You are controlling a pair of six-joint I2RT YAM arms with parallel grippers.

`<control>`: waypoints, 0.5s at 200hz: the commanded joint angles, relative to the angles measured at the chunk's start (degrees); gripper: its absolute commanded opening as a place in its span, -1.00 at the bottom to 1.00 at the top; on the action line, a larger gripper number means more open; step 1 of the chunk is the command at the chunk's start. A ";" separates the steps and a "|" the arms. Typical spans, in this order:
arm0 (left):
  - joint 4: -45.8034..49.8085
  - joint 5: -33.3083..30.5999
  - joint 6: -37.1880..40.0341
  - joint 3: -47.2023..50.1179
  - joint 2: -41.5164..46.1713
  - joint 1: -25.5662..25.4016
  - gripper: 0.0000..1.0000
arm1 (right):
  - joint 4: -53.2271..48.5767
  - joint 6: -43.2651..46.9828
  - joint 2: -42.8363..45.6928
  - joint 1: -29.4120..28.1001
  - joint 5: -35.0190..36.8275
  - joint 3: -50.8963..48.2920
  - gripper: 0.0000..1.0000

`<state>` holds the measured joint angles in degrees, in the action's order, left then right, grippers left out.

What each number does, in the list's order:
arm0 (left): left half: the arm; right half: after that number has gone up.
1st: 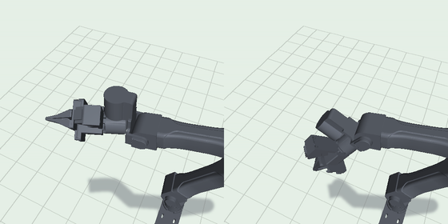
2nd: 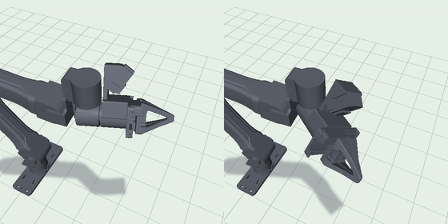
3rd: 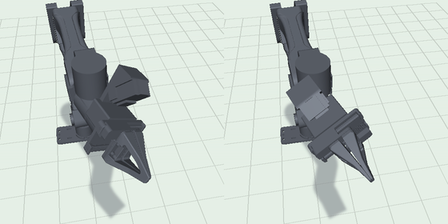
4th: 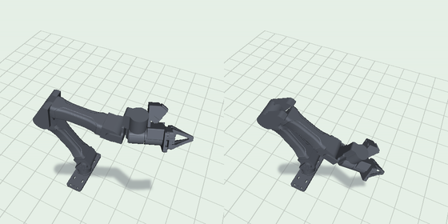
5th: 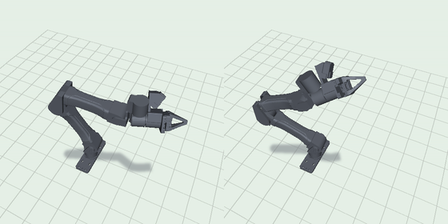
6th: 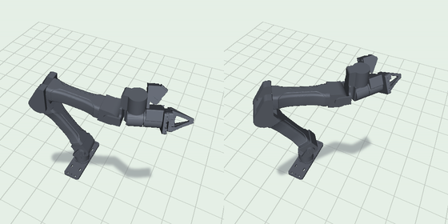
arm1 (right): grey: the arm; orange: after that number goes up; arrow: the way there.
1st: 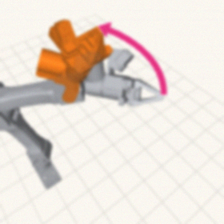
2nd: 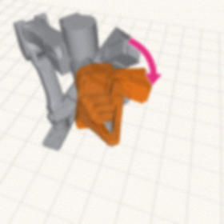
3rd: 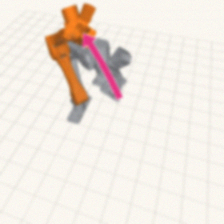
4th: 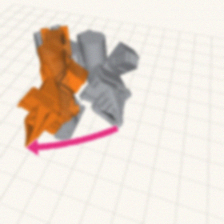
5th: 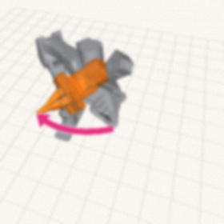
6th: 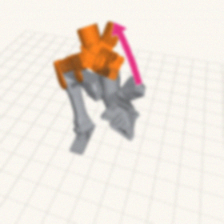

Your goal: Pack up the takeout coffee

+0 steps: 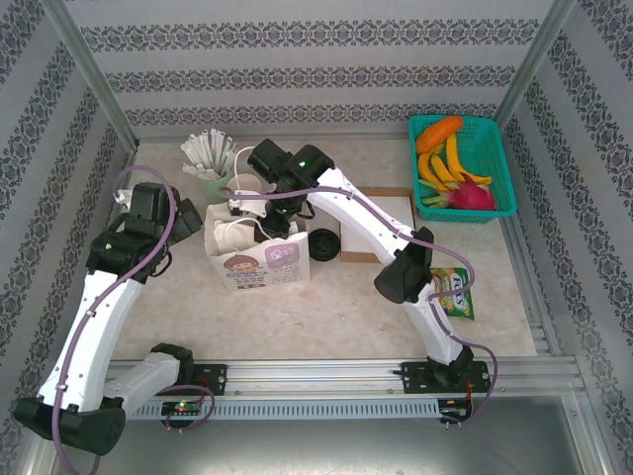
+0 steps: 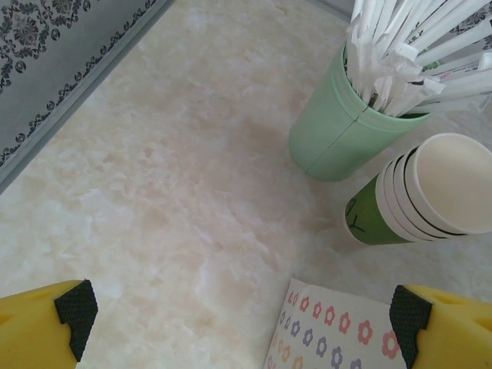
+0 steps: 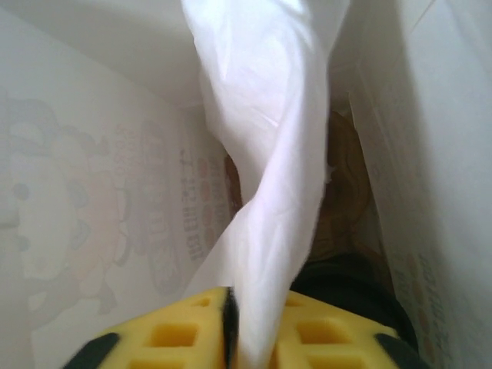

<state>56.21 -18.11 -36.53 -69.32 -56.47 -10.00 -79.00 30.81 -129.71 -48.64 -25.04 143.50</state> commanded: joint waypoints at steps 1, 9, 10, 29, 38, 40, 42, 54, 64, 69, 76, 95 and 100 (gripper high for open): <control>0.97 -0.48 -1.08 0.46 -0.01 0.51 0.99 | 0.34 1.77 -1.15 -0.31 1.57 1.30 -0.43; 0.84 0.01 -0.90 0.50 -0.27 0.54 0.99 | 0.08 1.95 -1.03 -0.25 1.05 1.66 -0.32; 0.88 0.05 -0.90 0.50 -0.29 0.52 0.99 | 0.08 1.92 -1.01 -0.28 0.92 1.72 -0.30; 0.63 0.86 -0.56 0.41 -1.08 0.51 0.99 | 0.84 1.76 0.40 -0.22 -1.76 2.13 -0.13; 0.58 0.90 -0.47 0.41 -1.30 0.51 0.99 | 1.42 1.71 1.30 -0.16 -2.27 2.13 -0.09; 0.62 1.02 -0.47 0.41 -1.37 0.62 0.99 | 1.51 1.78 1.52 -0.14 -2.29 2.13 -0.09; 0.58 1.00 -0.42 0.37 -1.43 0.62 0.99 | 1.62 1.84 1.73 -0.14 -2.36 2.13 -0.08; 0.57 1.31 -0.29 0.40 -1.62 0.59 0.99 | 2.13 2.03 2.95 0.10 -2.38 1.98 -0.05; 0.48 1.49 -0.16 0.49 -1.60 0.51 0.99 | 2.34 2.15 3.71 0.36 -2.55 1.51 -0.03; 0.44 1.55 -0.12 0.58 -1.65 0.55 0.99 | 2.51 2.15 4.07 0.51 -2.56 1.03 -0.02; 0.40 1.52 -0.04 0.70 -1.62 0.56 0.99 | 2.76 2.13 4.41 0.73 -2.40 0.15 0.00; 0.27 1.51 0.07 0.98 -1.70 0.57 0.99 | 2.52 2.14 4.20 0.92 -0.88 -1.38 0.16; 0.19 1.53 0.19 1.04 -1.72 0.59 0.99 | 2.18 2.15 3.81 0.84 -0.51 -1.25 0.18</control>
<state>56.18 -16.75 -36.49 -69.08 -58.15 -10.00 -76.66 31.90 -127.70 -48.21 -25.52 143.13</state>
